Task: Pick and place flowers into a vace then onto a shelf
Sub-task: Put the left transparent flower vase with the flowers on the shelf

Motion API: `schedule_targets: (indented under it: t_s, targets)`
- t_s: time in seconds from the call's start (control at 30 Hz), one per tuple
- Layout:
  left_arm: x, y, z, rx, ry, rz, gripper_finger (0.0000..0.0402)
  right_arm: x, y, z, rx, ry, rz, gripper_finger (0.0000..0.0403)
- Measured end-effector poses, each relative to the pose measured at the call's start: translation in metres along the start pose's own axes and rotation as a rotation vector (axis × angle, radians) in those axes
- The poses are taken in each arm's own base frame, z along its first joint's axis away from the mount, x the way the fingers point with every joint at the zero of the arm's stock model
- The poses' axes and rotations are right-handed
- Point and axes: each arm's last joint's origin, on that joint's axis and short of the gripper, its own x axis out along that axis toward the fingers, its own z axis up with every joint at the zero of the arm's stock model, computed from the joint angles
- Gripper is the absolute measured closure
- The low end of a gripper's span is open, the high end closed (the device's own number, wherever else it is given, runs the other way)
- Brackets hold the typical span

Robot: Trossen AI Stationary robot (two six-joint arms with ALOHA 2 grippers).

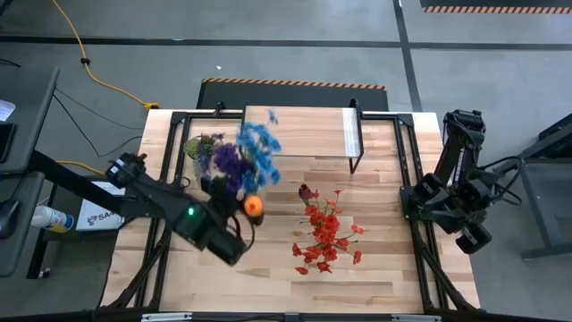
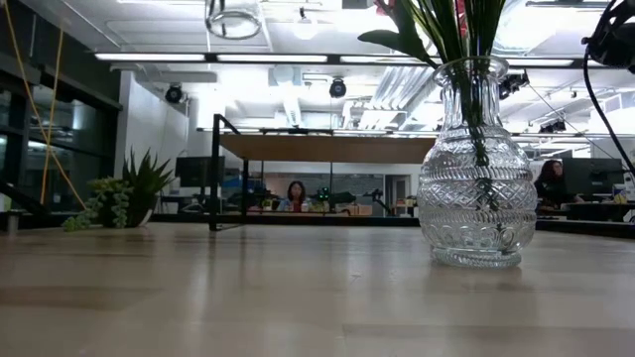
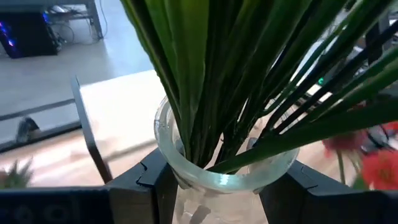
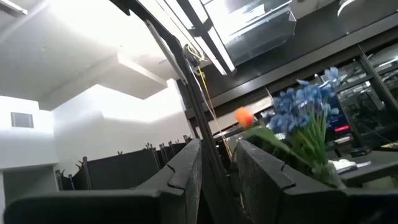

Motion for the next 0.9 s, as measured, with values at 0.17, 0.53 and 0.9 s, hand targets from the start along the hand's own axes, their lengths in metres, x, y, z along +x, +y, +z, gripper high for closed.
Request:
schedule_targets:
  t_s: [0.17,0.53,0.9]
  targets:
    - [0.013,0.005,0.031,0.024,-0.037,0.043,0.0193,0.000,-0.002,0.003,-0.005,-0.004,-0.004,0.0308]
    - [0.044,0.026,0.106,0.097,-0.094,0.183,0.0193,0.000,-0.004,0.006,-0.060,-0.012,-0.009,0.0308]
    - [0.077,0.052,0.142,0.071,-0.107,0.335,0.0193,0.000,-0.004,0.006,-0.084,-0.013,-0.010,0.0309]
